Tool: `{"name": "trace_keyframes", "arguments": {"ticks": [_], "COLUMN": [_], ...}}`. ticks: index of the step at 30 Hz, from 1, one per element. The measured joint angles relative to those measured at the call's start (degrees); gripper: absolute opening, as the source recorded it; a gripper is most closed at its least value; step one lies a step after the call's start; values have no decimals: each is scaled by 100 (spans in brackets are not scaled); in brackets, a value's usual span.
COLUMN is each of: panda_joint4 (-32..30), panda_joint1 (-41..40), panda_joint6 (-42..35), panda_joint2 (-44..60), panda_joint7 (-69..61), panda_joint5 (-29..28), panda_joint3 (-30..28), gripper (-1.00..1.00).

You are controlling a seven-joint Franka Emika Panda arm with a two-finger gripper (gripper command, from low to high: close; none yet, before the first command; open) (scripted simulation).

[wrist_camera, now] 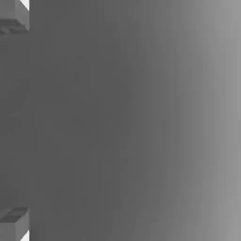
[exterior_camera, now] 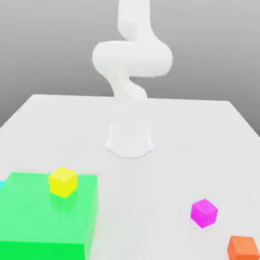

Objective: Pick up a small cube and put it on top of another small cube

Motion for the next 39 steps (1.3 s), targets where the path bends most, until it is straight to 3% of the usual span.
{"name": "trace_keyframes", "arguments": {"ticks": [15,27,35,39], "panda_joint4": [-922,-1649,-2105,-1995], "panda_joint1": [-716,-1017,-427,82], "panda_joint6": [1182,2107,2702,3112], "panda_joint2": [2022,3735,4937,5597], "panda_joint7": [3467,6691,8975,9797], "panda_joint5": [-5,-675,-1358,-2205], "panda_joint3": [1819,3027,2931,2288], "gripper": [0,0,0,0]}}
